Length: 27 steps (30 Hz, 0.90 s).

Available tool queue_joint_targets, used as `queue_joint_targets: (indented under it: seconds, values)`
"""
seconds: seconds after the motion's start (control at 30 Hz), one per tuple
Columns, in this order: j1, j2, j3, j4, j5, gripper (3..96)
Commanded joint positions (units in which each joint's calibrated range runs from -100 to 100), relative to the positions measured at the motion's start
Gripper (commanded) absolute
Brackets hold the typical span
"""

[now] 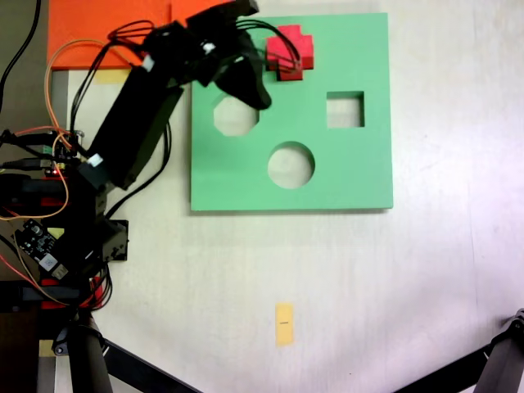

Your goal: Put the cross columnar block into the corresponding hole

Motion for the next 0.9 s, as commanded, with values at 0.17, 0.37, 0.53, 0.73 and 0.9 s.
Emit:
queue_joint_targets:
  seconds: [0.17,0.37,0.53,0.73,0.9]
  values:
    - [-9.4,-31.1,2.2,-4.0,-29.7,88.6]
    - [-22.5,-38.5,0.9,-4.0,-38.2,63.6]
    - [-27.5,-57.6,-43.2,14.4,-40.7,62.4]
    - [-27.1,-89.2,-126.2,93.1,-50.5,47.5]
    - [-25.1,-89.2,-160.8,111.6,-53.1,46.9]
